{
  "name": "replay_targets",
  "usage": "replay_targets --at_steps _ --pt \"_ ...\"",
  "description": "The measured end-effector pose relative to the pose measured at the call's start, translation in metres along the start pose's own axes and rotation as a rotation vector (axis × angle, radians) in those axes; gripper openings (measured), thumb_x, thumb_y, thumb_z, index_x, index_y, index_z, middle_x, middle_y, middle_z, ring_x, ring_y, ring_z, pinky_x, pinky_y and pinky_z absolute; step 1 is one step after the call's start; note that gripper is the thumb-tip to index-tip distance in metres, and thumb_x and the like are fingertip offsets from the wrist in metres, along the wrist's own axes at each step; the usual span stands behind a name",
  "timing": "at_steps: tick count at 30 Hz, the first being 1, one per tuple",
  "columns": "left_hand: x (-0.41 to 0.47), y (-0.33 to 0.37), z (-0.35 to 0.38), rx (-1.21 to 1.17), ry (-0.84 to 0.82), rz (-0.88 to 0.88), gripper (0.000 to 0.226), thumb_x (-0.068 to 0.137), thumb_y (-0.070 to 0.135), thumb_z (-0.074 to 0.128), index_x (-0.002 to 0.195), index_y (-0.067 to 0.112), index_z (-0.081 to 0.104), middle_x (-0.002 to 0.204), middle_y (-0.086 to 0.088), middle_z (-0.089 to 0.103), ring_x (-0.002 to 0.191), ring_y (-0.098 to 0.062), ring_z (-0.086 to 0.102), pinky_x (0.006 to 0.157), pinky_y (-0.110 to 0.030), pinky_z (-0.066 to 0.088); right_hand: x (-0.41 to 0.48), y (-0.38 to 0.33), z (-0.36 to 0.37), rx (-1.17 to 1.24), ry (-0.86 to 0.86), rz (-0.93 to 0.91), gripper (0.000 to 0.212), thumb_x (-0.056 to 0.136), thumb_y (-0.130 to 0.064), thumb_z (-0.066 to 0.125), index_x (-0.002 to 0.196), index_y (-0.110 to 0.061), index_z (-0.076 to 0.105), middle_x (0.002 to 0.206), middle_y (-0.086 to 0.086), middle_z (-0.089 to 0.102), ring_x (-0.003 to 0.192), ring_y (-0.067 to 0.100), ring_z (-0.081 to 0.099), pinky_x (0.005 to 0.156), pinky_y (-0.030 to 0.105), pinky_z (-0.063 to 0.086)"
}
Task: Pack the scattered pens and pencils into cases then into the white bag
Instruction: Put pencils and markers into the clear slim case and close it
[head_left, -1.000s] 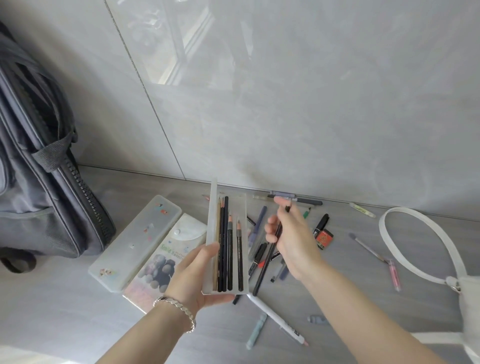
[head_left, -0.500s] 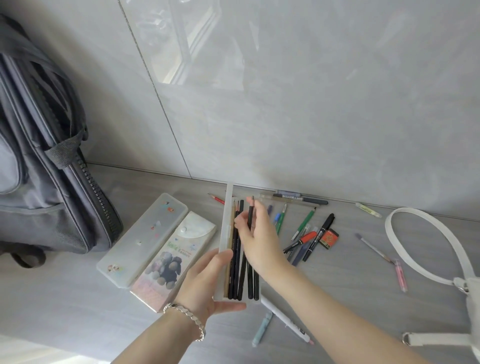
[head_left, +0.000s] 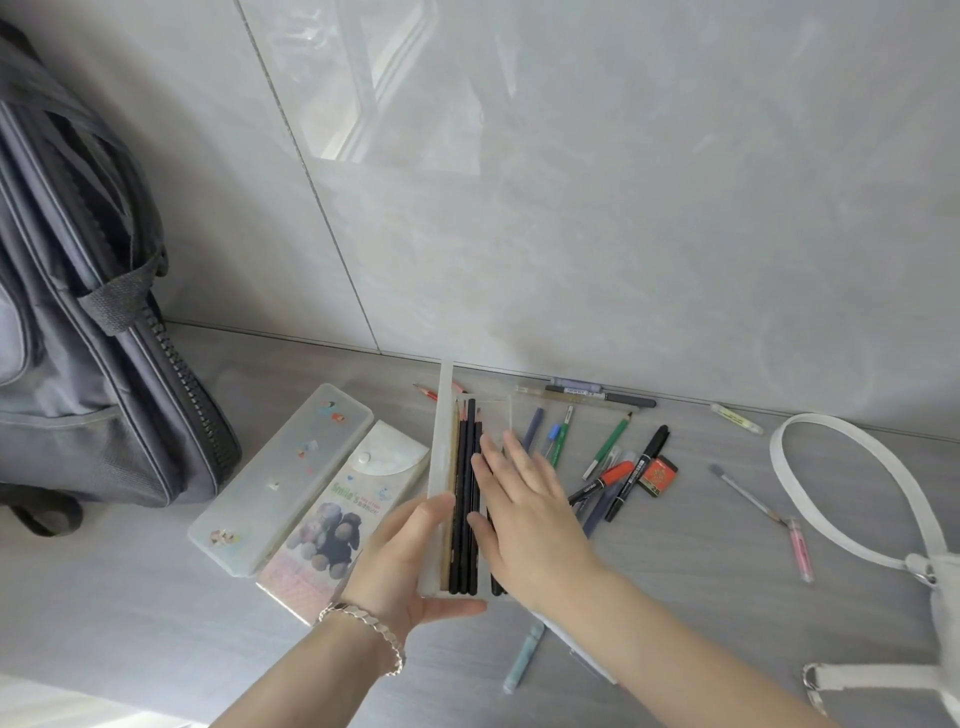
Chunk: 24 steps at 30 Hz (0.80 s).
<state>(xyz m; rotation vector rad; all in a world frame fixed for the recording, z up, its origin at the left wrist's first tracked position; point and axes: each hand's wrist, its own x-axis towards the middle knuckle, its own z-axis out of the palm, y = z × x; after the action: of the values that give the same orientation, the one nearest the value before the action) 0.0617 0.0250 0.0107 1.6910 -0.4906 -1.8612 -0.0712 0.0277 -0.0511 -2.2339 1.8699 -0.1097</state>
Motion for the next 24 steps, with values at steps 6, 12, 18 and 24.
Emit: replay_targets --at_steps 6,12,18,24 --pt "0.009 0.001 0.004 0.014 -0.032 0.006 0.010 0.086 0.025 0.059 0.094 0.020 0.062 0.103 0.010 0.056 0.091 -0.008 0.054 0.072 -0.055 0.056 0.007 0.020 -0.018 0.461 0.026 -0.014 0.057 0.090 -0.047 0.029 0.135 -0.015 0.044 0.147 -0.004 0.033 0.139 0.014 0.021 0.117 0.033 0.011" --pt "0.027 0.009 0.003 0.019 0.071 0.009 0.009 0.085 0.027 0.061 0.093 0.025 0.058 0.107 0.011 0.046 0.112 -0.015 0.035 0.072 -0.054 0.056 0.045 0.108 -0.011 0.376 0.052 0.737 0.030 0.091 -0.013 0.047 0.120 -0.008 0.050 0.112 0.016 0.061 0.097 0.033 0.060 0.078 0.034 0.046" --pt "0.035 0.010 0.000 0.004 0.108 -0.013 0.020 0.084 0.029 0.063 0.103 0.022 0.058 0.120 0.009 0.041 0.115 -0.017 0.035 0.072 -0.054 0.056 0.066 0.127 0.004 0.289 -0.081 0.922 0.035 0.087 -0.006 0.051 0.118 0.002 0.038 0.114 0.024 0.058 0.105 0.039 0.057 0.078 0.036 0.047" --pt "0.035 0.012 -0.007 0.003 0.139 -0.013 0.007 0.085 0.028 0.061 0.090 0.026 0.056 0.117 0.012 0.038 0.112 -0.017 0.034 0.075 -0.054 0.055 0.074 0.120 0.005 0.577 0.112 0.788 0.029 0.084 -0.010 0.051 0.057 -0.012 0.041 0.057 0.007 0.044 0.063 0.027 0.044 0.053 0.031 0.030"
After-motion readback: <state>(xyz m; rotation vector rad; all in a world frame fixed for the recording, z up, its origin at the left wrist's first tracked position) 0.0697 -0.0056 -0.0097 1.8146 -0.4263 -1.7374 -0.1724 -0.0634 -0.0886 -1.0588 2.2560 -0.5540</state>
